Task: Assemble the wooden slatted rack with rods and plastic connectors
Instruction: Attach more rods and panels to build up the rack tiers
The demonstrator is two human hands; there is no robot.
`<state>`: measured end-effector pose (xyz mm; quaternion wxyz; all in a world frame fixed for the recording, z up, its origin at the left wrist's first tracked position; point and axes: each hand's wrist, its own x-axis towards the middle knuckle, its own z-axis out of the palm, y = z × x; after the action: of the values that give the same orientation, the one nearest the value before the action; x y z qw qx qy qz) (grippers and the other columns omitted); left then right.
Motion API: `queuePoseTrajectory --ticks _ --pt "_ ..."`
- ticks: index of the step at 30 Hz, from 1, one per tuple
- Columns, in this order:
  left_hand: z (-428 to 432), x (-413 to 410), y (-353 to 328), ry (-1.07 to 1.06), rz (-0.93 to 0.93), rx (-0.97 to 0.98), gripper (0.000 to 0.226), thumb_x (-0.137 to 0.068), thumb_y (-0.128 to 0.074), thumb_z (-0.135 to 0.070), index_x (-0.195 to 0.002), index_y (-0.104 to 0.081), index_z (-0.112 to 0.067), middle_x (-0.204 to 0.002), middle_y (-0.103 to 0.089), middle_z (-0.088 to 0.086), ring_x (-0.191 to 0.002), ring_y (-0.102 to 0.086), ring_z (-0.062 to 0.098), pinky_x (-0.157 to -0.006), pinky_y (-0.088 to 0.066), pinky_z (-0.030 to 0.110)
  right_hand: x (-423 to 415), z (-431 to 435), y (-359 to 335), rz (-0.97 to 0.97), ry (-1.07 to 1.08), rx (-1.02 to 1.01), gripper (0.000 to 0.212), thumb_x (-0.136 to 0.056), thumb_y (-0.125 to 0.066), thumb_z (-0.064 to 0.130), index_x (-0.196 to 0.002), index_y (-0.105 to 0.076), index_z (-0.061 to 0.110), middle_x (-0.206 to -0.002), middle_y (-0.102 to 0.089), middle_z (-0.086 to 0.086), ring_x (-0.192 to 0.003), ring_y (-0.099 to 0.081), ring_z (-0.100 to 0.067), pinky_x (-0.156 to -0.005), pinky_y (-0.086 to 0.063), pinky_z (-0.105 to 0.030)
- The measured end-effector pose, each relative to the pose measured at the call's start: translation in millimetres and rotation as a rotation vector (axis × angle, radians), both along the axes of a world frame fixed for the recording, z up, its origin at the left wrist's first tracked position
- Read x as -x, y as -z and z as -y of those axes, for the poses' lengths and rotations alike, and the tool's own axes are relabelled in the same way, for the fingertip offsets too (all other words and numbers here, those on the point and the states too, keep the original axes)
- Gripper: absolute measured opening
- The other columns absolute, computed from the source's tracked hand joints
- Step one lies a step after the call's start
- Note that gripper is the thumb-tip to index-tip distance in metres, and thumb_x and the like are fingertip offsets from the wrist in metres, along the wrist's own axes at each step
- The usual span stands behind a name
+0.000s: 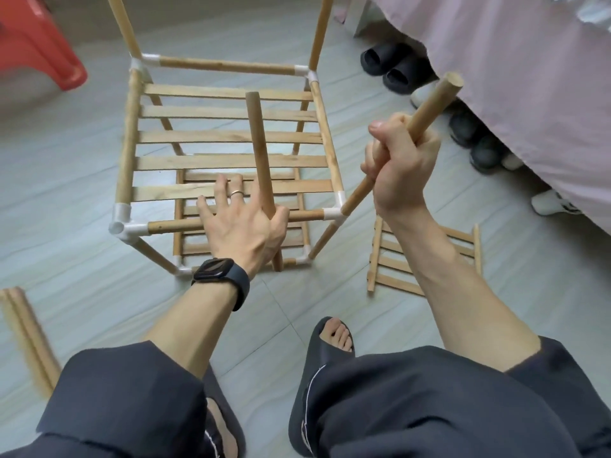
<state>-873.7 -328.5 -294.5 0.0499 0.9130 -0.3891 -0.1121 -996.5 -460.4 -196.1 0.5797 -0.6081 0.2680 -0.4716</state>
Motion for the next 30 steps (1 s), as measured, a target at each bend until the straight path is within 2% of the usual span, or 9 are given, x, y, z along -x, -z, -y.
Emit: queuePoseTrajectory --ticks 4,8,12,16,21,23,25,27,30 --pt "-6.8 -0.5 -12.6 0.032 -0.057 -0.022 0.079 -0.085 -0.010 -0.060 -0.152 -0.036 -0.027 -0.166 -0.019 0.009 -0.154 -0.004 0.029 -0.118 -0.011 0.062 0.8 -11.0 -6.6 -0.101 0.074 0.003 0.042 -0.086 -0.059 0.011 -0.050 -0.039 0.019 -0.042 -0.034 0.006 -0.040 -0.033 -0.011 -0.046 -0.032 -0.027" --pt "-13.4 -3.8 -33.3 -0.081 -0.413 0.140 0.086 -0.081 -0.012 -0.062 -0.160 -0.021 -0.032 -0.167 -0.019 0.007 -0.155 -0.004 0.024 -0.122 -0.001 0.056 18.8 -17.9 -8.1 -0.461 0.062 0.010 0.040 -0.098 -0.058 0.033 -0.062 -0.050 0.018 -0.058 -0.052 0.003 -0.059 -0.054 -0.013 -0.065 -0.049 -0.038" --pt "-21.1 0.2 -56.8 -0.149 -0.570 0.372 0.078 -0.082 -0.018 -0.062 -0.153 -0.038 -0.036 -0.155 -0.042 0.009 -0.144 -0.028 0.032 -0.119 -0.017 0.053 53.0 -28.3 16.4 -0.806 0.002 -0.044 0.032 -0.091 -0.061 0.058 -0.100 -0.057 0.027 -0.095 -0.065 0.015 -0.101 -0.062 -0.009 -0.094 -0.050 -0.040" --pt "-20.3 12.8 -68.5 -0.137 -0.677 0.449 0.083 -0.082 -0.020 -0.070 -0.153 -0.039 -0.032 -0.158 -0.040 0.005 -0.143 -0.033 0.031 -0.120 -0.022 0.053 67.9 -52.4 14.9 -0.821 -0.184 -0.158 0.035 -0.096 -0.057 0.057 -0.111 -0.059 0.025 -0.107 -0.070 0.002 -0.096 -0.072 -0.017 -0.090 -0.059 -0.046" --pt "-16.1 30.9 -75.3 0.016 -0.554 0.334 0.086 -0.088 -0.008 -0.076 -0.158 -0.029 -0.031 -0.149 -0.050 0.011 -0.143 -0.034 0.034 -0.117 -0.022 0.056 51.8 -78.1 -3.0 -0.676 -0.608 -0.354 0.031 -0.109 -0.044 0.030 -0.124 -0.063 0.011 -0.103 -0.074 -0.007 -0.085 -0.072 -0.024 -0.077 -0.055 -0.035" --pt "-19.2 30.2 -77.4 0.060 -0.475 0.272 0.080 -0.094 -0.006 -0.075 -0.153 -0.038 -0.031 -0.151 -0.047 0.014 -0.145 -0.029 0.034 -0.118 -0.019 0.055 37.7 -80.7 0.6 -0.649 -0.592 -0.351 0.025 -0.107 -0.046 0.019 -0.120 -0.062 0.004 -0.093 -0.070 -0.008 -0.074 -0.066 -0.022 -0.068 -0.052 -0.033" --pt "-27.4 19.6 -77.7 0.106 -0.390 0.199 0.086 -0.092 -0.001 -0.075 -0.147 -0.047 -0.028 -0.159 -0.034 0.013 -0.151 -0.016 0.028 -0.121 -0.010 0.054 21.5 -81.0 8.6 -0.691 -0.516 -0.318 0.024 -0.106 -0.046 0.022 -0.112 -0.060 0.003 -0.086 -0.061 -0.005 -0.064 -0.057 -0.017 -0.062 -0.048 -0.034" --pt "-38.8 -2.1 -71.8 0.118 -0.281 0.140 0.088 -0.088 -0.001 -0.078 -0.145 -0.048 -0.030 -0.165 -0.023 0.007 -0.155 -0.004 0.023 -0.123 -0.003 0.054 7.0 -76.5 20.6 -0.821 -0.399 -0.188 0.027 -0.105 -0.044 0.035 -0.097 -0.058 0.014 -0.083 -0.057 0.000 -0.068 -0.054 -0.018 -0.068 -0.049 -0.038" --pt "-58.1 -51.0 -58.5 0.013 -0.103 0.052 0.065 -0.100 -0.019 -0.066 -0.153 -0.036 -0.032 -0.168 -0.013 0.006 -0.156 0.002 0.024 -0.123 -0.004 0.055 -10.3 -70.1 40.1 -0.914 -0.241 0.072 0.031 -0.107 -0.034 0.044 -0.095 -0.050 0.021 -0.080 -0.058 0.001 -0.077 -0.058 -0.020 -0.079 -0.051 -0.049"
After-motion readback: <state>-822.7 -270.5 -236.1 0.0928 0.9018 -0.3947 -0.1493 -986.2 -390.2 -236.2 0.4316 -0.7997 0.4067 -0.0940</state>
